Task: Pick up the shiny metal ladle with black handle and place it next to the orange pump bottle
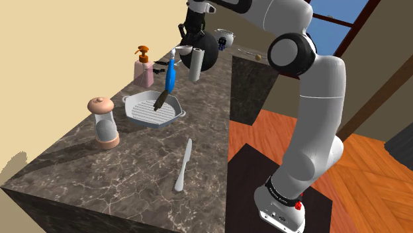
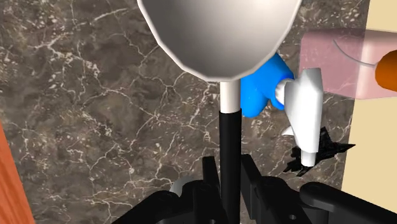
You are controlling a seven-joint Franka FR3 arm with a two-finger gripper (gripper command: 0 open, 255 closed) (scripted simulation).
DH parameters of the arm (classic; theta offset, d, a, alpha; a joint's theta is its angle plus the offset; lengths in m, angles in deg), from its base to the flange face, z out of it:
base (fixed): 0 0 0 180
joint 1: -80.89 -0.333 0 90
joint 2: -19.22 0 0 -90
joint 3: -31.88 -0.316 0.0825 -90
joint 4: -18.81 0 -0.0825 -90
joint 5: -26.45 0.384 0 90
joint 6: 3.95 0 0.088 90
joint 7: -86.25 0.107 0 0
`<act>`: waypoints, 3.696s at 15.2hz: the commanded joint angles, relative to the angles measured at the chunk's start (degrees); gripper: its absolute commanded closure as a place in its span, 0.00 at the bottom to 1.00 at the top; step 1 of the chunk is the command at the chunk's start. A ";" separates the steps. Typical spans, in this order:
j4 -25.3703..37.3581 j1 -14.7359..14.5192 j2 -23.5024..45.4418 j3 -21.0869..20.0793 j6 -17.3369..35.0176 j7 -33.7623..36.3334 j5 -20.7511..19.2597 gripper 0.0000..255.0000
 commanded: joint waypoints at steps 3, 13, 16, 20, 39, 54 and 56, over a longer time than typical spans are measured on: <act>-6.15 0.72 -1.82 -0.08 4.37 0.22 0.37 1.00; -16.79 1.70 -3.67 -0.04 13.13 0.61 0.66 1.00; -19.32 1.87 -3.82 0.00 15.52 0.75 0.64 1.00; -22.35 2.05 -3.78 0.07 18.57 0.94 0.54 1.00; -32.45 2.18 -0.68 0.76 31.64 2.23 -0.82 1.00; -34.67 1.97 1.58 1.19 36.06 2.88 -1.65 0.00; -34.91 1.99 1.47 1.18 36.19 2.90 -1.64 0.00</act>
